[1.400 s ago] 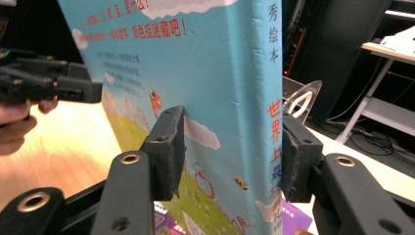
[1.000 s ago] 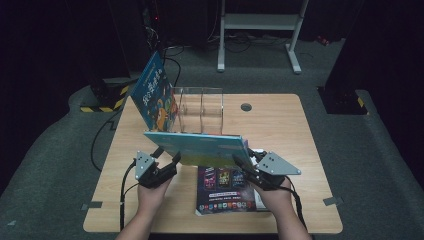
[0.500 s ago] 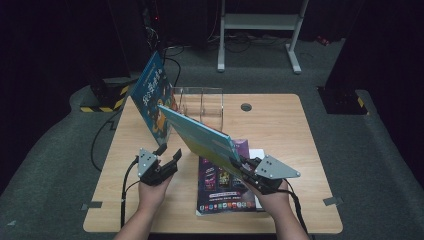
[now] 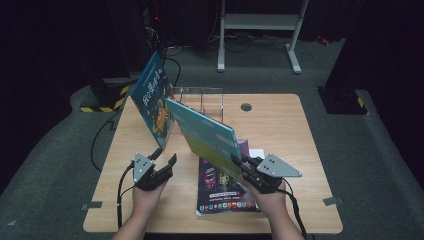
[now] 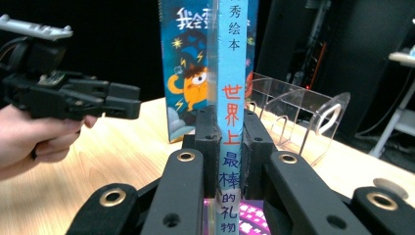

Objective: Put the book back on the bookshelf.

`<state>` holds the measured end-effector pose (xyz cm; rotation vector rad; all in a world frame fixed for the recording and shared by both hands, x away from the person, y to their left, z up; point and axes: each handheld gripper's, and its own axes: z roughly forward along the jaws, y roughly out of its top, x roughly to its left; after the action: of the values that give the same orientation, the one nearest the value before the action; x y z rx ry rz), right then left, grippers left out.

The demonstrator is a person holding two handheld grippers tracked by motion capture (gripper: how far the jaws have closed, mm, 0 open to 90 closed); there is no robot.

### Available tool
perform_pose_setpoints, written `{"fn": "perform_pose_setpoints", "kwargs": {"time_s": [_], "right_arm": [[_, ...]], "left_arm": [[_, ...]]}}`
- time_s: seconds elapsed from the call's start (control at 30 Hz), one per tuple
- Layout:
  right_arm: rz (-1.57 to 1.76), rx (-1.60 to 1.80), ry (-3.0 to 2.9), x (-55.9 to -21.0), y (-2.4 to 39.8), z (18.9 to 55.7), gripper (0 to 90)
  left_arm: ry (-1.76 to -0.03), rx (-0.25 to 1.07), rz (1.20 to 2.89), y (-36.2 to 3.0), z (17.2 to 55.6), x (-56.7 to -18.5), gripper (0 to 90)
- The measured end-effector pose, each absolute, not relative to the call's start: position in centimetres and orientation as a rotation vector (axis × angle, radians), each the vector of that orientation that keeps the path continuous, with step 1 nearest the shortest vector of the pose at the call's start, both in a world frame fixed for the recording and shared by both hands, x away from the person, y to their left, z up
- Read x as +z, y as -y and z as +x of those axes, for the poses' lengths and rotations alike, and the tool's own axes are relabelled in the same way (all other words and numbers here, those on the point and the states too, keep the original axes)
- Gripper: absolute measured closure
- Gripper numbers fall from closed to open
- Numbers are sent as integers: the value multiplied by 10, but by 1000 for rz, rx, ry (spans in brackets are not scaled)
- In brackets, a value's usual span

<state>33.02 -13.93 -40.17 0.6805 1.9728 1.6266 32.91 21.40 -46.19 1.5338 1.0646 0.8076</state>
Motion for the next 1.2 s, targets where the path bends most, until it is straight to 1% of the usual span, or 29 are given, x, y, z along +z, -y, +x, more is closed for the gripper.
{"fn": "perform_pose_setpoints", "kwargs": {"time_s": [0.17,0.27,0.47,0.7,0.8,1.2], "right_arm": [[751,1635,-1953,-402,138,328,814],[776,1633,-1945,-403,136,325,814],[830,1616,-1911,-404,129,316,812],[860,1593,-1871,-410,117,303,811],[895,1596,-1853,-414,112,298,810],[899,1569,-1816,-422,95,287,807]], "left_arm": [[-1076,798,1531,-219,322,-467,393],[-1101,758,1523,-222,320,-474,393],[-1105,741,1557,-219,319,-482,390],[-1077,722,1584,-212,317,-481,392],[-1059,735,1594,-210,316,-480,388],[-1027,729,1604,-205,310,-471,374]]}}
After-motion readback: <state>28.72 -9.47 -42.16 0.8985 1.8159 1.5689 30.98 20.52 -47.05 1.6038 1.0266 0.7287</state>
